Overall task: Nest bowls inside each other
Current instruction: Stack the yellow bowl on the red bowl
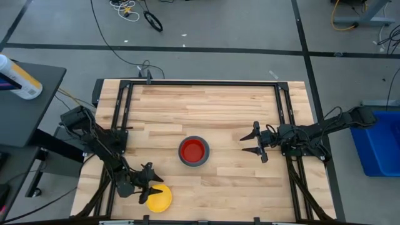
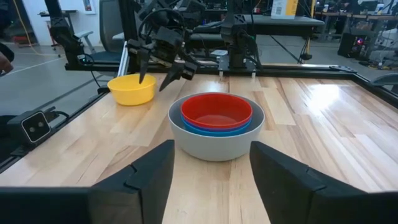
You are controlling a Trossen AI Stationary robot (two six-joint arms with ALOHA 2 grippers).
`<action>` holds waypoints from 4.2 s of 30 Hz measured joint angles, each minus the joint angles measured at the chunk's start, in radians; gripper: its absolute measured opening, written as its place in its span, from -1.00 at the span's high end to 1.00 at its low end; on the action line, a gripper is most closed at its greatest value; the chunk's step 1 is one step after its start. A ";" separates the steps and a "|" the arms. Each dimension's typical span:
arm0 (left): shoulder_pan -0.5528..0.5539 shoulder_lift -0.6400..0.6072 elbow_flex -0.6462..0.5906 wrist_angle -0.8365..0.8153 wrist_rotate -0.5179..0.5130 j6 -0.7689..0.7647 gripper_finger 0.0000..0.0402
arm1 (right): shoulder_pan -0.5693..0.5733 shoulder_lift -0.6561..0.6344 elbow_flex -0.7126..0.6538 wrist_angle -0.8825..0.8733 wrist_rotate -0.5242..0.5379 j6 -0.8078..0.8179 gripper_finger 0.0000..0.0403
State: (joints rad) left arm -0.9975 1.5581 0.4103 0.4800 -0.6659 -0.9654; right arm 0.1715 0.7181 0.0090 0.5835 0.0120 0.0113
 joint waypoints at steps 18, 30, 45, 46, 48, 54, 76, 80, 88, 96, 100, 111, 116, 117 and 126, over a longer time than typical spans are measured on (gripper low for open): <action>0.000 0.000 0.000 -0.048 -0.023 -0.014 0.25 | 0.000 0.000 0.000 0.000 0.000 -0.003 -0.20; 0.000 0.000 0.000 -0.049 -0.023 0.022 0.65 | 0.000 0.000 0.000 0.000 0.001 -0.003 -0.30; 0.001 0.000 0.000 -0.049 -0.102 0.140 0.97 | 0.000 0.000 0.000 0.000 0.001 -0.010 -0.37; 0.000 0.000 0.000 -0.049 -0.111 0.147 0.97 | 0.000 0.000 0.000 0.000 0.001 -0.010 -0.37; 0.001 0.000 0.000 -0.049 -0.139 0.165 0.97 | 0.000 0.000 0.000 0.000 0.001 -0.011 -0.35; 0.001 0.000 -0.001 -0.032 -0.271 0.256 0.97 | 0.000 0.000 0.000 0.000 0.002 -0.011 -0.28; 0.207 -0.001 -0.033 0.484 -0.316 0.961 0.97 | 0.000 0.000 0.000 0.010 -0.018 -0.046 -0.07; 0.243 -0.011 -0.060 0.586 -0.263 1.026 0.97 | 0.000 -0.004 0.000 0.140 -0.088 -0.120 -0.03; 0.295 -0.011 -0.084 0.597 -0.215 1.035 0.97 | -0.008 -0.082 0.000 0.092 -0.042 -0.157 0.04; 0.443 -0.057 -0.093 0.621 -0.056 1.108 0.97 | -0.009 -0.132 0.000 0.002 -0.042 -0.121 0.11; 0.539 -0.092 -0.093 0.609 0.056 1.137 0.97 | -0.009 -0.137 0.000 -0.003 -0.042 -0.121 0.14; 0.773 -0.109 -0.093 0.637 0.338 1.148 0.97 | -0.009 -0.137 0.000 -0.021 -0.041 -0.121 0.21; 0.832 -0.100 -0.093 0.635 0.396 1.132 0.97 | -0.009 -0.137 0.000 -0.022 -0.041 -0.121 0.24; 0.839 -0.100 -0.093 0.630 0.400 1.129 0.97 | -0.009 -0.137 0.000 -0.022 -0.041 -0.121 0.24; 0.864 -0.100 -0.093 0.580 0.419 1.106 0.97 | -0.009 -0.137 0.000 -0.026 -0.041 -0.121 0.17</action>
State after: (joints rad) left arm -0.1332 1.4578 0.3176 1.0602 -0.2465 0.1402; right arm 0.1623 0.5808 0.0093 0.5579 -0.0292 -0.1097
